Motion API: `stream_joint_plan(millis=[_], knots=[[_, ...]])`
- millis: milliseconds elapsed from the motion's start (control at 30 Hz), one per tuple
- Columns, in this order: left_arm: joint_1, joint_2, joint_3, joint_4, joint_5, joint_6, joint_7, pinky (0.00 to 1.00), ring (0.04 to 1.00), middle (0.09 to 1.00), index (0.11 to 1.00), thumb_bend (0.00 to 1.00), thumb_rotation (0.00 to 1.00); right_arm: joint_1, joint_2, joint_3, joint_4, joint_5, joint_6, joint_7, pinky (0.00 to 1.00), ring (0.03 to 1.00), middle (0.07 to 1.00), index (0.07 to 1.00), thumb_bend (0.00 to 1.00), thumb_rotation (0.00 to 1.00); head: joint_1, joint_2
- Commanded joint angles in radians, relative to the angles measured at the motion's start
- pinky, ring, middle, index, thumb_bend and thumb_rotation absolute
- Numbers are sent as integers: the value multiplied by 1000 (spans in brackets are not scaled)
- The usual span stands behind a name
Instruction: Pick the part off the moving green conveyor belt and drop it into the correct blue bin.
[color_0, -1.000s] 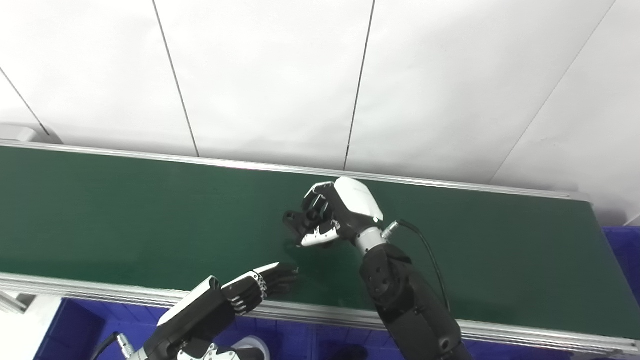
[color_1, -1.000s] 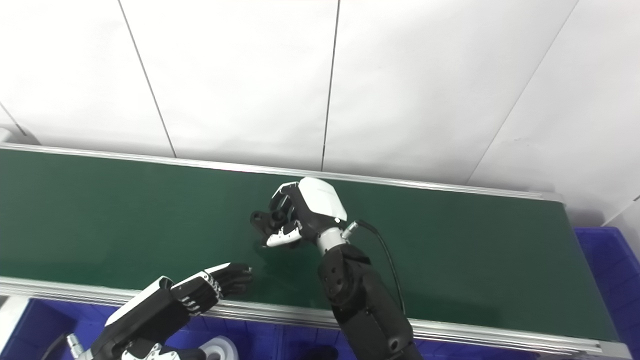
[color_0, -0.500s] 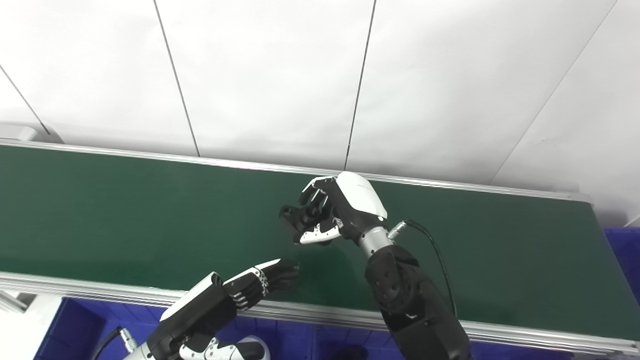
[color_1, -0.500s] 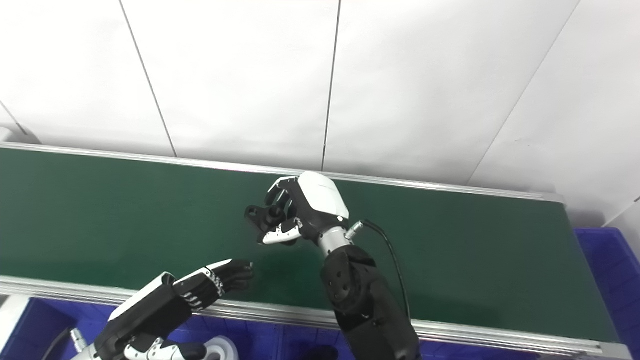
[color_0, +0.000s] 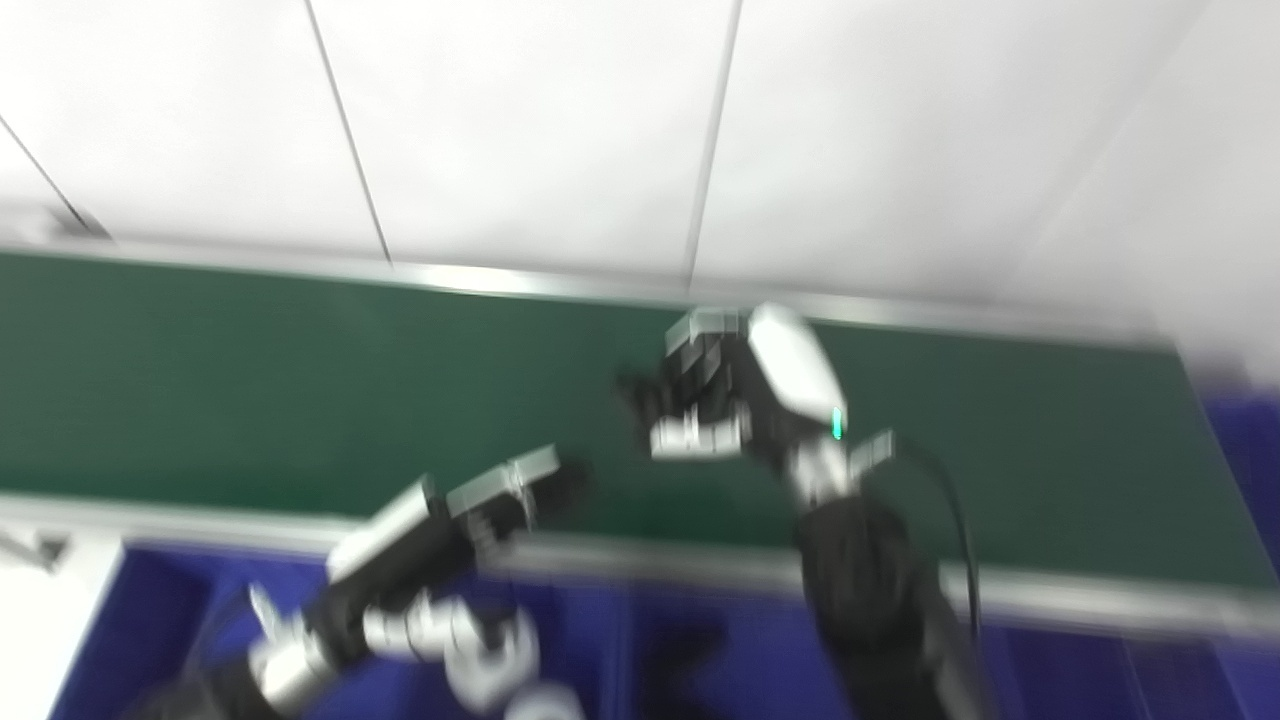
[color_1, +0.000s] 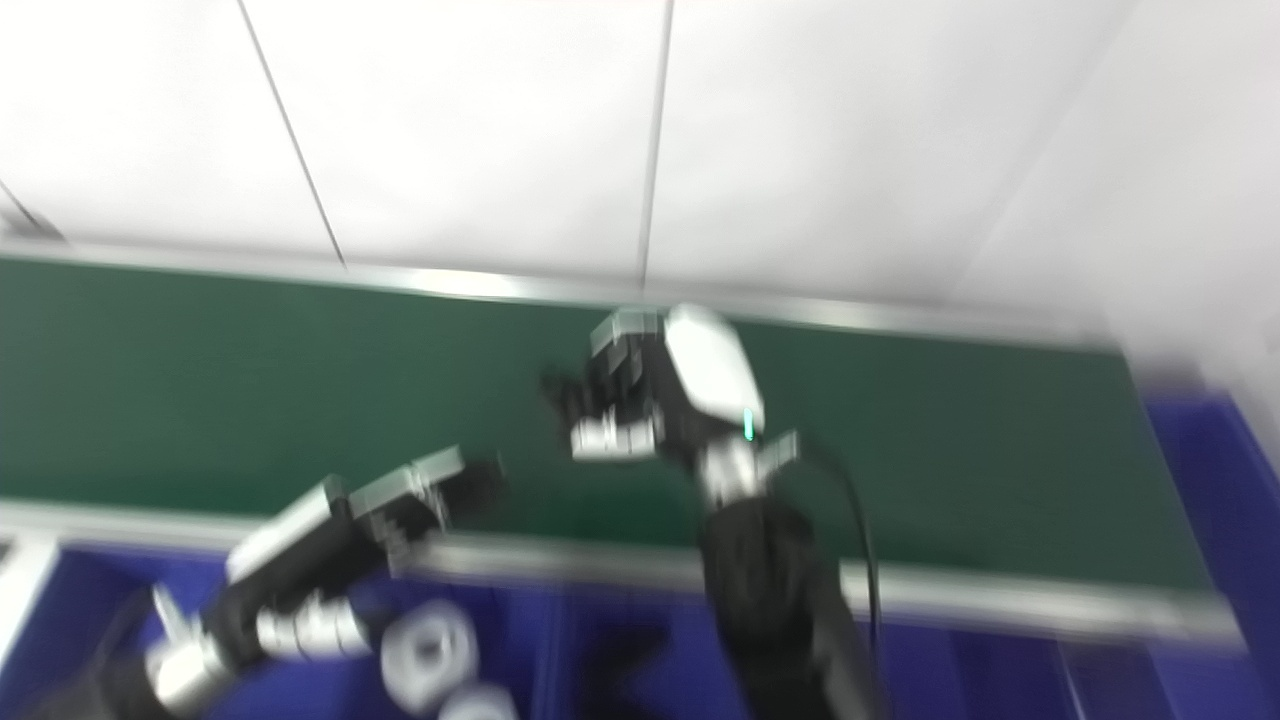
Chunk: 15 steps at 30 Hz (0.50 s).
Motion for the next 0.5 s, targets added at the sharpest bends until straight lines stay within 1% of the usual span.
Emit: stream_joint_plan(millis=[0, 33, 67, 100, 133, 167, 233, 300, 433, 467], knots=[[-35, 9, 3, -9, -27, 0, -7, 981, 977, 976, 942, 365, 610, 0, -5, -22, -73, -2, 20, 13, 292, 385, 461, 513, 518, 0, -8, 1], [-41, 8, 4, -1, -36, -2, -12, 990, 980, 978, 945, 359, 598, 12, -7, -26, -84, -2, 15, 14, 288, 384, 455, 513, 518, 0, -8, 1], [-45, 8, 5, 5, -36, -2, -12, 990, 978, 974, 944, 358, 588, 24, -7, -30, -91, 3, 6, 10, 280, 383, 452, 513, 518, 0, -29, 9], [-49, 7, 6, 7, -31, 0, -10, 983, 974, 968, 941, 379, 604, 36, -8, -33, -97, 5, -6, 1, 270, 380, 449, 515, 518, 0, -29, 9], [-52, 8, 8, 8, -30, 2, -9, 977, 970, 964, 938, 394, 619, 46, -7, -35, -104, 3, -13, -5, 262, 377, 448, 515, 517, 0, -51, 9], [-56, 9, 8, 9, -35, 8, -10, 970, 967, 961, 935, 398, 625, 55, -5, -36, -115, 0, -15, -6, 253, 377, 448, 515, 518, 0, -53, 11], [-61, 11, 10, 8, -48, 18, -13, 973, 969, 959, 931, 382, 597, 67, 0, -35, -136, -11, -10, -2, 241, 375, 449, 515, 518, 0, -62, 11], [-66, 14, 13, 10, -60, 23, -18, 976, 972, 964, 936, 367, 585, 79, 3, -34, -157, -17, -6, 6, 249, 373, 452, 516, 517, 0, -65, 15], [-76, 15, 19, 11, -73, 33, -22, 971, 969, 967, 940, 365, 586, 114, 17, -27, -198, -40, 4, 18, 264, 377, 455, 513, 518, 0, -71, 20], [-77, 14, 20, 12, -77, 36, -23, 968, 968, 966, 941, 364, 582, 121, 18, -25, -206, -46, 6, 21, 270, 380, 458, 512, 518, 0, -69, 27]])
